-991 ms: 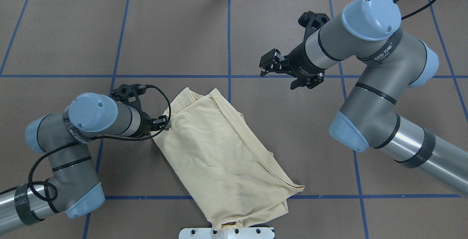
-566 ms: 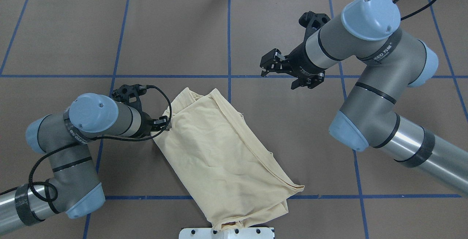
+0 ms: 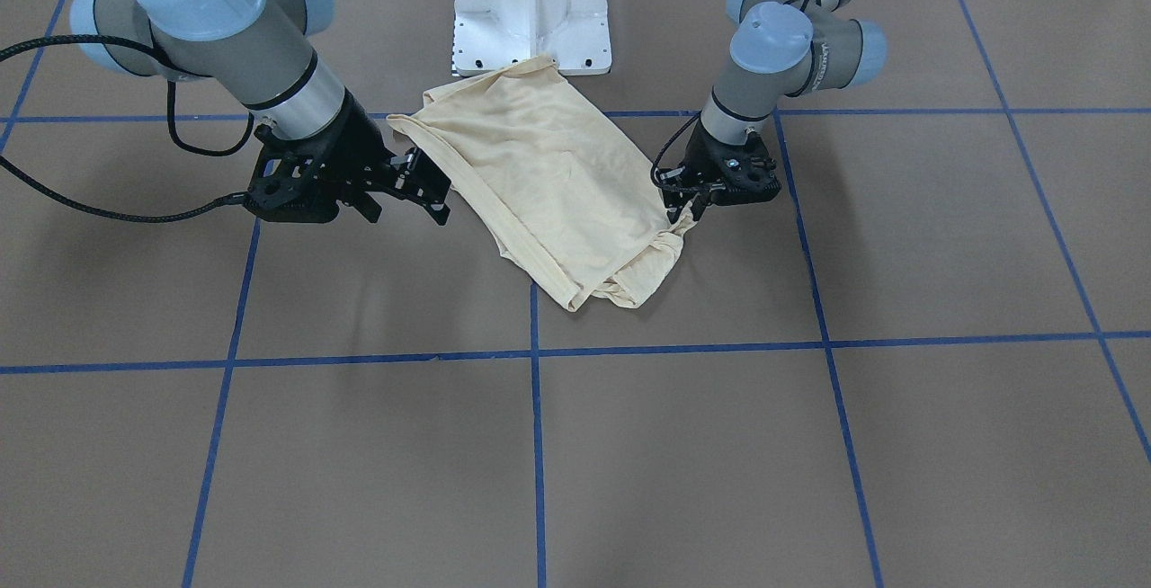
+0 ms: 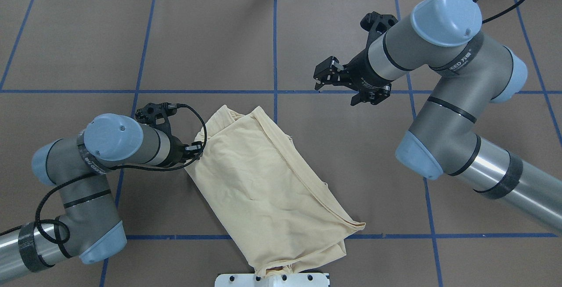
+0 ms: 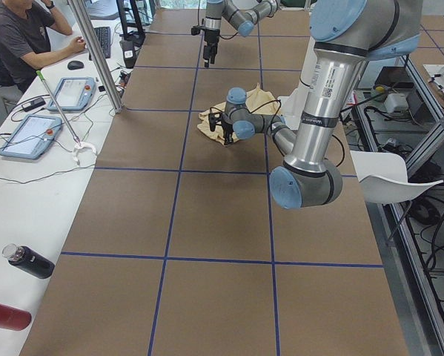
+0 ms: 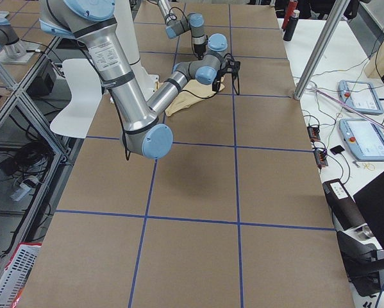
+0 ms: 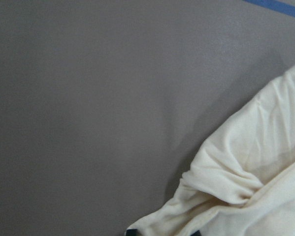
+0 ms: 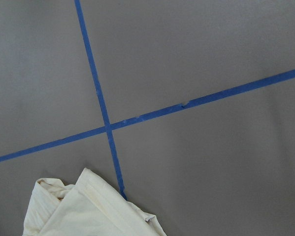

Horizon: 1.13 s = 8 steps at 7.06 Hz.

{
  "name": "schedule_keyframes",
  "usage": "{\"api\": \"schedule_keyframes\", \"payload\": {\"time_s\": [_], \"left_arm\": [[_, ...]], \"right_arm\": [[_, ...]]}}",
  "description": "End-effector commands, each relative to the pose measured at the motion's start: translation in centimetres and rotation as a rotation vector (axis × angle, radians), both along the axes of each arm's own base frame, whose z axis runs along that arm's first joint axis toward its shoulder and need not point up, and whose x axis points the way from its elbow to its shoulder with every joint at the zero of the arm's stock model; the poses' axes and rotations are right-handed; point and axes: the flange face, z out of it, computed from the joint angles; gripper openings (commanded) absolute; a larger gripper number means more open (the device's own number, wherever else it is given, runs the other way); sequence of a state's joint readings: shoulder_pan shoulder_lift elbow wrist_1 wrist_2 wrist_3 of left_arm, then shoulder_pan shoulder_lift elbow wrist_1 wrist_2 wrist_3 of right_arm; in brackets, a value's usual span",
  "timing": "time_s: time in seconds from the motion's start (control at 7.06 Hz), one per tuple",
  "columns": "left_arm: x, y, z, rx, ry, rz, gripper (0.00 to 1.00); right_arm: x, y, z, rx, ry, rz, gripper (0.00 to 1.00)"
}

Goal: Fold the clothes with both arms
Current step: 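Hold the left gripper at the shirt's far edge while the right gripper hovers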

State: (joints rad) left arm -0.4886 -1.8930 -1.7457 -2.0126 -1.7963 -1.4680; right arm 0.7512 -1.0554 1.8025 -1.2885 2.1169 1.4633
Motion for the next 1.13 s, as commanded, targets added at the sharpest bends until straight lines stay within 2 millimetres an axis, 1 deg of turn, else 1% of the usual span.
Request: {"api": "schedule_keyframes", "payload": {"time_s": [0.0,0.42,0.71,0.85,0.99], "left_arm": [[-0.1,0.1,0.0,0.002,0.001,0.002,0.0],[-0.8,-0.1,-1.0,0.0,0.017,-0.001,0.0],[-0.6,-0.3,-1.6,-0.005,0.008,-0.002,0.0],[-0.9,-0.9,-1.4,-0.008,-0.001,-0.013,0.0],[-1.4,-2.2,-1.6,-0.003,0.0,-0.032,0.0]], "right_arm": [[0.0,-0.3,0.3,-0.004,0.005,0.004,1.0],[-0.1,-0.6,0.8,-0.014,0.013,0.007,1.0],[0.3,-1.1,1.0,-0.017,0.016,0.014,1.0],[0.3,-1.2,1.0,-0.017,0.016,0.016,1.0],[0.4,-1.3,1.1,-0.019,0.018,0.018,1.0]]}}
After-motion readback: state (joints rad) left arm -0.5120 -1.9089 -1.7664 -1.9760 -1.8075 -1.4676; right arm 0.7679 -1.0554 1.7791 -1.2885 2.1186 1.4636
